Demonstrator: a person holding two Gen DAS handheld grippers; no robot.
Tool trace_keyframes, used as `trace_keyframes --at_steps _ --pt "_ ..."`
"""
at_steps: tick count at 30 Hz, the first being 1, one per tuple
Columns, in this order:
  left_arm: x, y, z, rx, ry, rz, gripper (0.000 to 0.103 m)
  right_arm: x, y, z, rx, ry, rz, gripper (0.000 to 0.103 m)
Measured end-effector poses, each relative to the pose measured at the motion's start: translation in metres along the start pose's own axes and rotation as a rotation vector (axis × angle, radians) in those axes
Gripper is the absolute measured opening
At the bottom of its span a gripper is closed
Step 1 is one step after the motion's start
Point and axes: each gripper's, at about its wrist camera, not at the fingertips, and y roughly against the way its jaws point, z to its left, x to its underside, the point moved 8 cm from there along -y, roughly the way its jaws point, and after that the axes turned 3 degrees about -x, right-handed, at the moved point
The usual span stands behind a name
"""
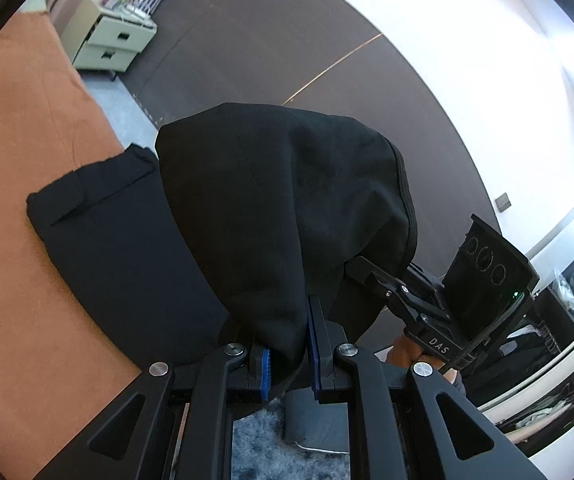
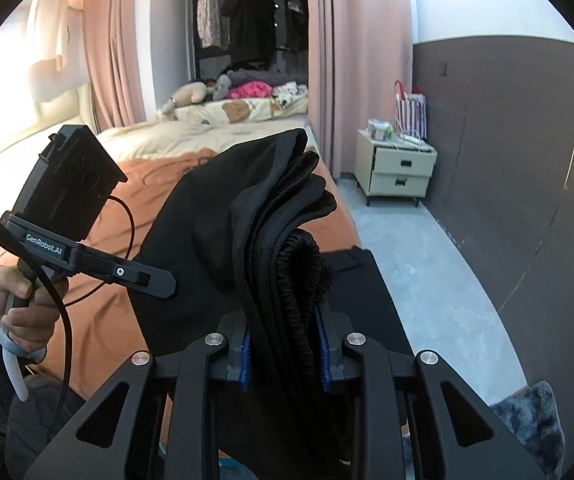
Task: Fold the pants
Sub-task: 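Carry the shorts toward the bed corner and lower them onto the duvet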
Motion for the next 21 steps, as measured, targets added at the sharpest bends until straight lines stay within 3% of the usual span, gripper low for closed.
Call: trace_keyframes --at_steps 14,19,21 --pt "-0.011 -0.030 0.073 -0.007 0.132 0.013 0.014 -0.001 -0.036 0.027 0.017 -0.029 0.124 0.022" --pt "-0.017 -0.026 0.093 -0.049 0.150 0.008 0.015 -0.005 -0.039 0.029 0.017 -0.025 0.143 0.022" --pt "-0.015 -0.030 0.106 -0.096 0.163 0.027 0.022 0.002 -0.047 0.024 0.049 -0.041 0.189 0.026"
